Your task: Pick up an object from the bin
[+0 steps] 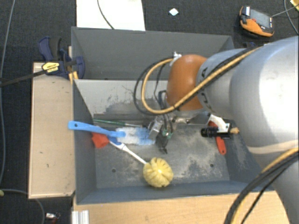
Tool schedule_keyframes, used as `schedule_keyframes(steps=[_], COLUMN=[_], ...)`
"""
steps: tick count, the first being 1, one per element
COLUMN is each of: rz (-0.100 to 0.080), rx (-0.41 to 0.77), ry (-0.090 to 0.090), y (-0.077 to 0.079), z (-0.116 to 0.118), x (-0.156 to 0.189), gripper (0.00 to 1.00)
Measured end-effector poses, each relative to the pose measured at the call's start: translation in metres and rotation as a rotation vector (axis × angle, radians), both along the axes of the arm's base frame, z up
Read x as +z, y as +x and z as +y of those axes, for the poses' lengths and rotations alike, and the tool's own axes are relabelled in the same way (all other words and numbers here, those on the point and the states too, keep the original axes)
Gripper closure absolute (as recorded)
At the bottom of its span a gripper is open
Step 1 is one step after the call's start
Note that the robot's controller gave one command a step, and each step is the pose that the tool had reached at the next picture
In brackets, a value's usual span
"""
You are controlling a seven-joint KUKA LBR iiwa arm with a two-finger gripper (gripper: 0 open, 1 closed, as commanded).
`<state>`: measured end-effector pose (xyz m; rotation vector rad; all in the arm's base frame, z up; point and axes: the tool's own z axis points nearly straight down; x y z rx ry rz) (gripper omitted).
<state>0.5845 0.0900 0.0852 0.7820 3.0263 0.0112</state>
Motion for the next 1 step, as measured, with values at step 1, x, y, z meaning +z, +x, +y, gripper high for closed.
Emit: schedule_keyframes(steps=[1], rz=[0.000], rx=[0.003], ry=[0.000], y=[-0.0002], z=[-0.0005], x=[0.0191], gripper=[1.00])
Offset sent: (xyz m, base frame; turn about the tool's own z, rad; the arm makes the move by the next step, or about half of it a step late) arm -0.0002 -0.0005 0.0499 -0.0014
